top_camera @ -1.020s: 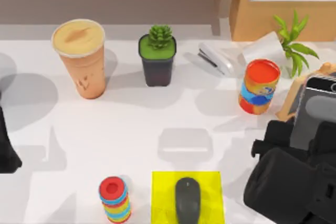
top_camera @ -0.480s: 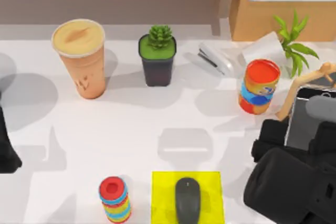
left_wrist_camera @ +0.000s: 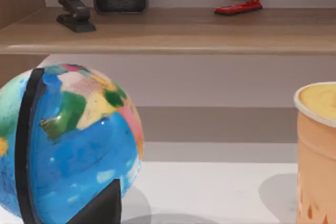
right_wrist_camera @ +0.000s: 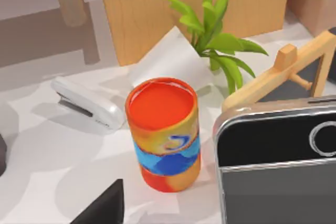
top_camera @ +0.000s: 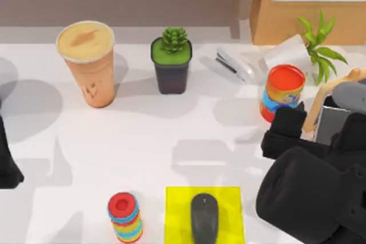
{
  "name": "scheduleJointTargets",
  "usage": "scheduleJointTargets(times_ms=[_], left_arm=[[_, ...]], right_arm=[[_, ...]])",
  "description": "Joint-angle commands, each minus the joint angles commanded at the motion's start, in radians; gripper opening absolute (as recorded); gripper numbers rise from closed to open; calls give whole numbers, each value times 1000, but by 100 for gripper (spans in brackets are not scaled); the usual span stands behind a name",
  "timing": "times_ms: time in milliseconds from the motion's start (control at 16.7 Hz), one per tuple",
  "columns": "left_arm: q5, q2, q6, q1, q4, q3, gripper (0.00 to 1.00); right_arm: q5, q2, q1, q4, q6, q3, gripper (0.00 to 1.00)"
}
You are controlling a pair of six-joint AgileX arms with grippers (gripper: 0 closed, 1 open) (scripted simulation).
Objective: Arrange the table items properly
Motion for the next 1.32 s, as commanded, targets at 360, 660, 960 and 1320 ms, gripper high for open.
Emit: scheduleJointTargets(times_ms=[360,660,960,1320], left_arm=[[0,0,0,0,0,0,100],[0,0,0,0,0,0,100],[0,0,0,0,0,0,100],[0,0,0,0,0,0,100]], right_arm=[[44,43,104,-81,86,138,100],[20,51,116,-169,188,33,100],[-27,34,86,-235,270,-97,100],[-30,26,85,-228,264,-96,100]])
